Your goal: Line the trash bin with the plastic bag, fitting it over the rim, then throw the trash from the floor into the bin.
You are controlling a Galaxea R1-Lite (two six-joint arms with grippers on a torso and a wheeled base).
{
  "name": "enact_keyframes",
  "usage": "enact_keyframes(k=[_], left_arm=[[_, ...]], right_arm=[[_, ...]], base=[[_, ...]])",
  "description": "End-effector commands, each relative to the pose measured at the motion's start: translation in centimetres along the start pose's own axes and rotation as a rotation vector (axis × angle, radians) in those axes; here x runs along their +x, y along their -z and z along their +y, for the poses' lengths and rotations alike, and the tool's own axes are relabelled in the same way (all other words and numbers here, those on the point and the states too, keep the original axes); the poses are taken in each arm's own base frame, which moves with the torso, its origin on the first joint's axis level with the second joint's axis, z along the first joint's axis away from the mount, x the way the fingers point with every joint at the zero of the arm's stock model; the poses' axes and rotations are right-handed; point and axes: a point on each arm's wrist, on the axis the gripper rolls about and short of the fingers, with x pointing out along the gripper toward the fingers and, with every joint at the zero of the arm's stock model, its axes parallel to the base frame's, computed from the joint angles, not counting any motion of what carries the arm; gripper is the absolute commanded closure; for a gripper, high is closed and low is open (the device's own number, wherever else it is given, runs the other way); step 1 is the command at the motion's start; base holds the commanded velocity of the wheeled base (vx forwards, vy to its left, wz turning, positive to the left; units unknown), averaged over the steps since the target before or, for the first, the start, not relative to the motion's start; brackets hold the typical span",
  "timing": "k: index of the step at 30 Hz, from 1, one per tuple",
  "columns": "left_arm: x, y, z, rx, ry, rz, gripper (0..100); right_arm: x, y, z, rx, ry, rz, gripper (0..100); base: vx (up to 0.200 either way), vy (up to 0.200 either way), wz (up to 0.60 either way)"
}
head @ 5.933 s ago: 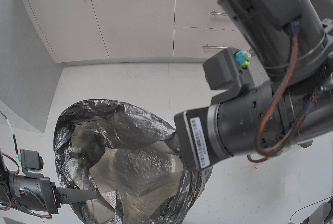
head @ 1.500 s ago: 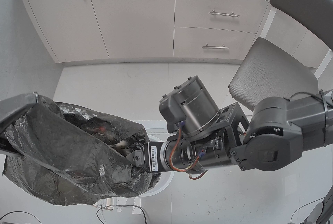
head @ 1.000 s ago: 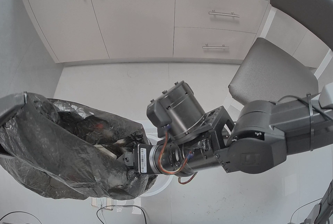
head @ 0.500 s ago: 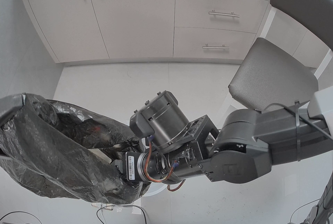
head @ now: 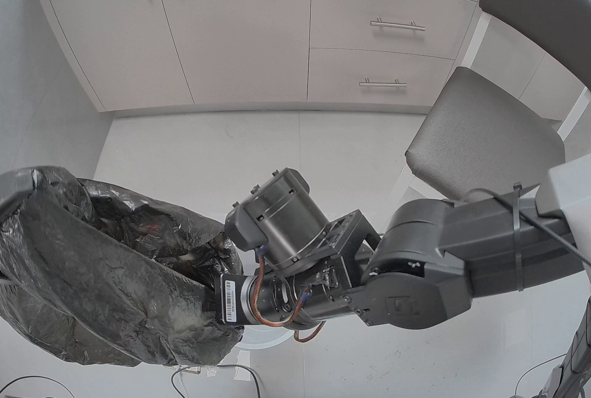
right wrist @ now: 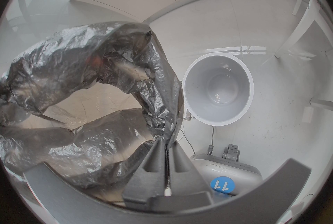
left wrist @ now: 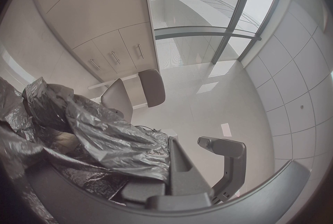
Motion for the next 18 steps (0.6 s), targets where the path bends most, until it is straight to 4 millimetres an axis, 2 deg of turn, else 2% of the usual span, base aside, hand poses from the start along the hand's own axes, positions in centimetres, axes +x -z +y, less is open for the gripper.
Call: enact_keyframes(k=[1, 4, 6, 7, 8, 9, 11, 14, 16, 18], left_arm=[[-0.1, 0.2, 0.0, -0.003, -0.002, 0.000, 100], [-0.2, 0.3, 0.2, -0.009, -0.006, 0.002, 100], [-0.1, 0.3, 0.4, -0.015, -0.011, 0.004, 100], [0.0, 0.2, 0.5, -0.019, -0.016, 0.005, 100], [0.0, 0.2, 0.6, -0.021, -0.016, 0.007, 100], [0.2, 0.1, 1.0, -0.033, -0.027, 0.011, 100], [0.7, -0.1, 2.0, -0.066, -0.052, 0.021, 100], [1.4, -0.5, 3.9, -0.117, -0.100, 0.036, 100], [1.7, -0.6, 4.6, -0.132, -0.116, 0.042, 100], [2.7, -1.0, 6.9, -0.141, -0.168, 0.068, 100]], right_arm=[[-1.7, -0.5, 0.7, 0.010, -0.031, -0.030, 100], [-5.1, -1.4, 1.6, 0.025, -0.089, -0.091, 100], [-8.6, -1.9, 2.1, 0.024, -0.144, -0.147, 100], [-10.4, -1.8, 2.2, 0.019, -0.172, -0.162, 100], [-10.8, -1.8, 2.2, 0.018, -0.179, -0.164, 100], [-13.0, -1.3, 2.1, 0.005, -0.222, -0.167, 100], [-15.5, -0.8, 2.0, -0.010, -0.297, -0.187, 100], [-17.8, 0.0, 1.4, -0.030, -0.373, -0.245, 100], [-18.4, 0.0, 1.1, -0.032, -0.390, -0.270, 100], [-20.1, 0.1, 0.3, -0.033, -0.436, -0.328, 100]], base=[[0.000, 0.000, 0.00], [0.000, 0.000, 0.00], [0.000, 0.000, 0.00], [0.000, 0.000, 0.00], [0.000, 0.000, 0.00], [0.000, 0.000, 0.00], [0.000, 0.000, 0.00], [0.000, 0.000, 0.00], [0.000, 0.000, 0.00], [0.000, 0.000, 0.00]])
